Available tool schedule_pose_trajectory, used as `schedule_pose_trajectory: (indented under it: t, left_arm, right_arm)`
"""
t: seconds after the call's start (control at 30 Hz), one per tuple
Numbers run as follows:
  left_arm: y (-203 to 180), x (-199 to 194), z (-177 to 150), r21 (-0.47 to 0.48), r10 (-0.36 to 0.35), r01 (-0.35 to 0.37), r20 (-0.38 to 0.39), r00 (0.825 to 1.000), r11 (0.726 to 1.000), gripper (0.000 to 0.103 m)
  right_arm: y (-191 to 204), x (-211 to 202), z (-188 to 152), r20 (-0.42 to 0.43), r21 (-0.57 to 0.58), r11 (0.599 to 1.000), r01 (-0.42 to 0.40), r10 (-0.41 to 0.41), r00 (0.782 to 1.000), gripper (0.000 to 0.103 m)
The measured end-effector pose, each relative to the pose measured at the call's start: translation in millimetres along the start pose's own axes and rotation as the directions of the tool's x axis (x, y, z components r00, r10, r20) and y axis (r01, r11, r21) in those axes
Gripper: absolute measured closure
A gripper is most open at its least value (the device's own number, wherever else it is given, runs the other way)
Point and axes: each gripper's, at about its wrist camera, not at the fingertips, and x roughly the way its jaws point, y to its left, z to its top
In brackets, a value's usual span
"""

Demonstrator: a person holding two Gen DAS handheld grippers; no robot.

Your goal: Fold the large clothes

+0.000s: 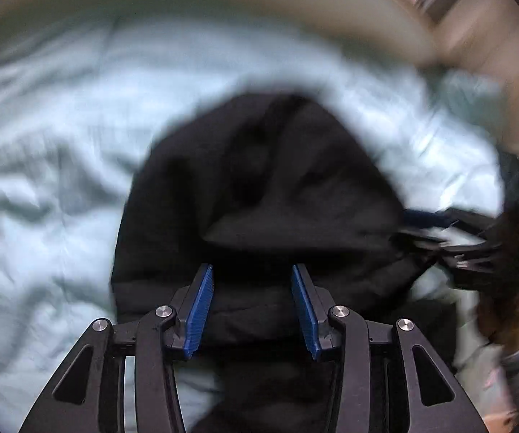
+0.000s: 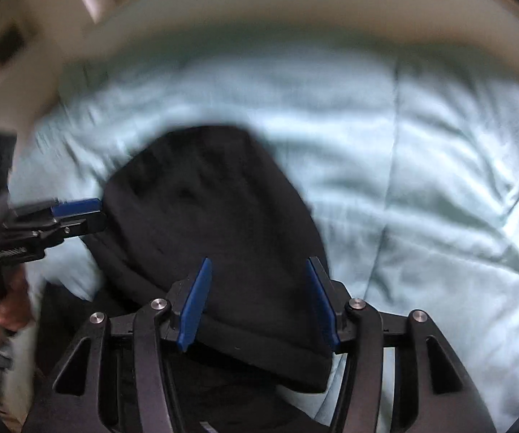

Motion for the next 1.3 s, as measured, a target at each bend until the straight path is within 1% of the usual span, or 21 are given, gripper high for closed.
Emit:
schedule_pose_trajectory:
  t: [0.03,0.1,0.17,0.23,0.3,0.4,0.5,0.57,0.63,0.67,0.7,0.73,0.8,0.83,0.9,1.0,1.1,1.17,1.23,1.27,1.3]
  left_arm:
    - [1.1,17.2,-9.1,0.024,0.037,-0.037,-0.019,0.999,0.999,0.057]
    - [0.0,26.5,-11.3,0.019,0.055,-0.055,-0.012,0.998,0.998,0.057]
    - [-4.9,23.6,-6.2,0.025,0.075,-0.075,-0.003,0.997,0.997,0.057]
    - [-7.4,14.4,-5.4,0.039,0.071,-0.072,0.011,0.997,0.997,0.057]
    - [-11.7,-2.5,-3.9,0.058,0.062,-0.063,0.031,0.998,0.996,0.057]
    - [-11.9,-38.2,4.2,0.085,0.023,-0.032,0.108,0.994,0.996,0.057]
    - [-4.5,-64.8,23.2,0.065,-0.049,0.037,0.190,0.981,0.997,0.056]
    - [1.3,-64.8,38.3,0.031,-0.049,0.044,0.214,0.976,0.999,0.054]
    - [12.5,-40.8,54.1,-0.025,-0.047,0.052,0.186,0.981,0.998,0.054]
    - [22.3,-18.7,59.0,-0.072,-0.017,0.027,0.138,0.990,0.997,0.054]
    - [29.0,-6.0,58.2,-0.094,0.005,0.005,0.108,0.994,0.996,0.054]
    - [35.9,11.6,55.4,-0.117,0.027,-0.019,0.072,0.997,0.993,0.054]
    - [40.0,26.0,47.3,-0.129,0.041,-0.034,0.057,0.998,0.991,0.053]
    - [38.5,25.9,44.0,-0.114,0.048,-0.039,0.073,0.996,0.993,0.053]
    - [34.4,20.8,44.9,-0.089,0.060,-0.053,0.076,0.995,0.995,0.053]
    - [33.1,1.1,47.8,-0.090,0.043,-0.035,0.089,0.995,0.995,0.053]
    - [22.4,-36.2,35.5,-0.053,0.000,0.008,0.145,0.989,0.999,0.053]
    - [20.3,-45.7,24.2,-0.061,0.011,-0.002,0.151,0.989,0.998,0.053]
    - [29.8,-37.0,9.7,-0.108,-0.005,0.018,0.118,0.993,0.994,0.052]
    - [34.9,-28.5,4.1,-0.126,0.000,0.012,0.091,0.996,0.992,0.052]
    - [40.9,-13.5,-2.7,-0.148,0.009,-0.001,0.050,0.999,0.989,0.052]
  right_arm:
    - [-0.1,19.0,-11.9,-0.053,-0.012,1.000,-0.002,0.001,0.999,0.046]
    - [-4.5,53.0,-37.6,-0.122,0.006,1.000,0.017,-0.017,0.992,0.046]
    - [-11.3,62.7,-47.2,-0.092,0.055,0.998,0.002,0.003,0.996,0.046]
    - [-13.9,58.6,-42.9,-0.082,0.081,0.997,-0.011,0.017,0.997,0.046]
    - [-12.5,50.3,-39.8,-0.081,0.060,0.998,-0.017,0.022,0.997,0.046]
    - [-8.6,27.5,-33.2,-0.065,0.022,0.999,-0.039,0.040,0.997,0.046]
    - [-4.0,-5.1,-15.1,0.018,0.005,0.997,-0.078,0.077,0.997,0.046]
    - [-1.1,-17.6,6.0,0.079,0.002,0.996,-0.090,0.090,0.993,0.046]
    - [3.7,-11.7,31.6,0.105,-0.002,0.995,-0.099,0.099,0.990,0.046]
    - [5.1,-5.3,41.4,0.109,0.000,0.995,-0.096,0.096,0.989,0.046]
    - [7.6,10.8,53.5,0.096,0.007,0.995,-0.101,0.100,0.990,0.046]
    - [8.0,22.8,56.7,0.079,0.010,0.995,-0.103,0.102,0.992,0.046]
    - [8.9,55.6,52.6,0.021,0.021,0.998,-0.067,0.067,0.998,0.046]
    - [4.0,64.2,51.3,-0.001,0.020,0.998,-0.061,0.061,0.998,0.046]
    - [5.9,78.9,33.8,-0.017,0.001,0.999,-0.043,0.043,0.999,0.046]
    - [5.9,66.8,28.3,-0.002,-0.002,0.999,-0.053,0.053,0.999,0.046]
    - [2.4,19.8,16.1,0.053,-0.004,0.996,-0.087,0.087,0.995,0.046]
    - [3.6,-5.5,1.7,0.083,-0.034,0.998,-0.055,0.058,0.995,0.046]
    - [2.4,-13.3,-14.5,0.074,-0.032,0.998,-0.045,0.047,0.996,0.046]
    - [-3.4,-11.2,-19.2,0.057,-0.019,0.999,-0.044,0.045,0.997,0.046]
    - [-10.0,4.6,-27.7,0.005,0.014,0.999,-0.043,0.043,0.999,0.046]
